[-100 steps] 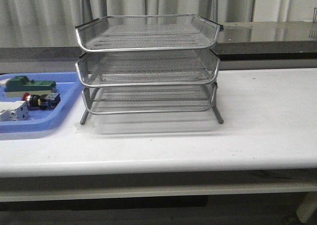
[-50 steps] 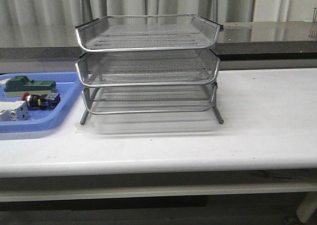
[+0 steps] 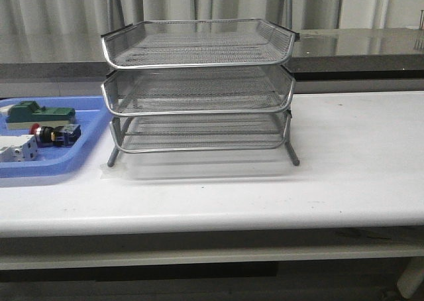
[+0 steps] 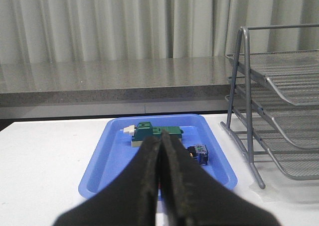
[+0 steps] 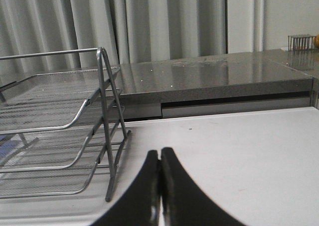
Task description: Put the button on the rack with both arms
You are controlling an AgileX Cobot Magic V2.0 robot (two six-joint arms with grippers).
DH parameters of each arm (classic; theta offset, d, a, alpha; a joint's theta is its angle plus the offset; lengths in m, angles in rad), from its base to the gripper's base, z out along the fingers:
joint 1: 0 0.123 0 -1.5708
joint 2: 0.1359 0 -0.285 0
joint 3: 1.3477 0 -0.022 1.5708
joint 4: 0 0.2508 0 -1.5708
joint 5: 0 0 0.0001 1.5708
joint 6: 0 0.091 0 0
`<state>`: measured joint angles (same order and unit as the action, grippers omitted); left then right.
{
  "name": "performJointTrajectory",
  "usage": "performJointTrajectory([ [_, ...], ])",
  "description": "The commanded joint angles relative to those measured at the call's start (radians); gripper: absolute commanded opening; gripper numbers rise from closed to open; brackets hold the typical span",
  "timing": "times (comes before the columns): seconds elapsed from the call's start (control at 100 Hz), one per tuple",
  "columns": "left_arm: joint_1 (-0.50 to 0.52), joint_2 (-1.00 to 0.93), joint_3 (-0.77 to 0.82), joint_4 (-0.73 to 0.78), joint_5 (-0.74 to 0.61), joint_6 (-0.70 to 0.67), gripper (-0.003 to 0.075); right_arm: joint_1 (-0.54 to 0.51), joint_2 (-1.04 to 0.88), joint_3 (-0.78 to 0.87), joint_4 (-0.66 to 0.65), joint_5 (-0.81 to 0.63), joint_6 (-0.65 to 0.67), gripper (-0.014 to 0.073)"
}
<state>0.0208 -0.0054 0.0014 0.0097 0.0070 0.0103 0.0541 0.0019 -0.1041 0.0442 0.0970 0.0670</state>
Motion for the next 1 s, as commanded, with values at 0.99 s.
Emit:
performJointTrajectory([
  [0.99, 0.002, -0.035, 0.046, -0.002, -0.075, -0.010, 0.0004, -0.006, 0.755, -0.556, 0.377, 0.410, -0.006, -0.0067],
])
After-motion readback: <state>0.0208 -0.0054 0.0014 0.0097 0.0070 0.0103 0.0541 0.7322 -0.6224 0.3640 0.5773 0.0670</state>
